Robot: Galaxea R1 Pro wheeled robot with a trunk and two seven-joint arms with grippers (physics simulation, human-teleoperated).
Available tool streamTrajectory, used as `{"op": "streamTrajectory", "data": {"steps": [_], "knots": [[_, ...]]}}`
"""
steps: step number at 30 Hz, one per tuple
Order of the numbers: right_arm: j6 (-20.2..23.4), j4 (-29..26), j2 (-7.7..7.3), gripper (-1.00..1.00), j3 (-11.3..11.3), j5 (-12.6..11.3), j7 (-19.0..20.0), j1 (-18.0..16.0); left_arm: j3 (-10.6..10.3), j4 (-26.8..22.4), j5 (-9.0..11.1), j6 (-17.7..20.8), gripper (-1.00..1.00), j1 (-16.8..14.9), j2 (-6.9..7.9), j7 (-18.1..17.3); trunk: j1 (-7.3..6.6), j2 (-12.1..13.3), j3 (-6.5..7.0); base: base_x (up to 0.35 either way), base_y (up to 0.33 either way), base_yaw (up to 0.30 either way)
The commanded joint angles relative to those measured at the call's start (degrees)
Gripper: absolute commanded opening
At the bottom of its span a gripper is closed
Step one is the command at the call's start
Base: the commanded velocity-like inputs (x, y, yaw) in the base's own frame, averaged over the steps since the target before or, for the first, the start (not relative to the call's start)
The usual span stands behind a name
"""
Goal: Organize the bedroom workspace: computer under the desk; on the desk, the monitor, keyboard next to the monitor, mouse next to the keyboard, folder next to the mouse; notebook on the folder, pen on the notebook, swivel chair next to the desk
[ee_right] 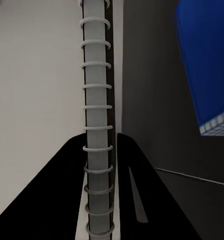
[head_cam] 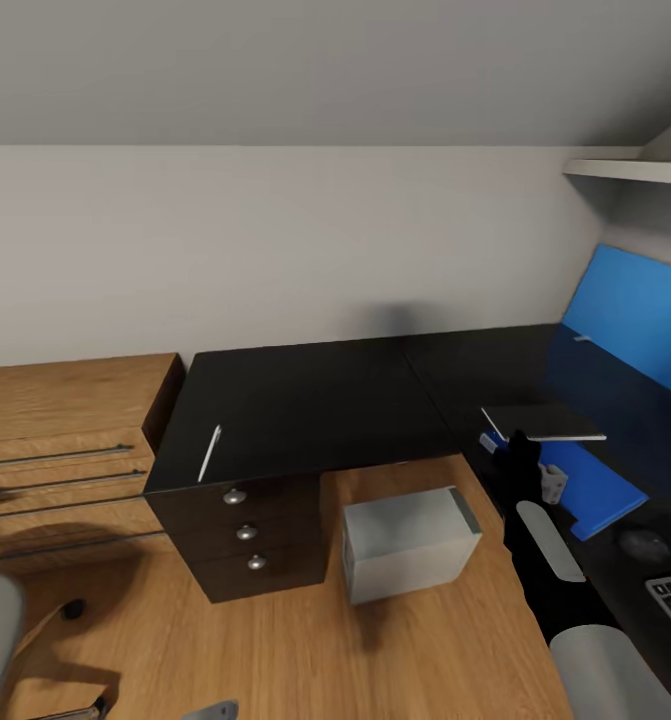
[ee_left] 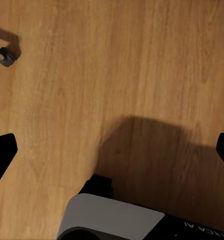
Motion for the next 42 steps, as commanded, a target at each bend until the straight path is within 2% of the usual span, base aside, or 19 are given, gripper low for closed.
{"op": "streamTrajectory", "data": {"steps": [1,11,37,39,40,42], "knots": [[-0.2,0.1,-0.01,-1.00,0.1,-0.7,0.7,0.0,-0.2,-0.1,0.2,0.3,1.00,0.0,0.06,0.4,0.00,0.0,-0.05,0.000,0.000,-0.143],[-0.1,0.1,0.02,-1.00,0.2,-0.7,0.6,0.0,-0.2,-0.1,0.3,0.3,1.00,0.0,0.09,0.4,0.00,0.0,-0.05,0.000,0.000,-0.094],[0.1,0.3,0.23,-1.00,0.3,-0.9,0.6,0.0,-0.2,-0.1,0.2,0.2,1.00,0.0,0.09,0.5,0.00,0.0,-0.05,0.000,0.000,-0.002],[0.0,0.2,0.50,-1.00,0.3,-0.9,0.7,0.1,-0.2,-0.1,0.2,0.2,1.00,0.0,0.09,0.5,0.00,0.0,-0.05,0.000,0.000,0.000],[-0.1,0.1,1.71,-1.00,0.3,-0.6,0.8,0.4,-0.2,-0.1,0.2,0.2,1.00,0.0,0.09,0.5,0.00,0.0,-0.05,0.000,0.000,0.000],[-0.2,0.1,2.07,-1.00,0.2,-0.5,0.9,0.5,-0.2,-0.1,0.2,0.2,1.00,0.0,0.09,0.5,0.00,0.0,-0.05,0.000,0.000,0.000]]}}
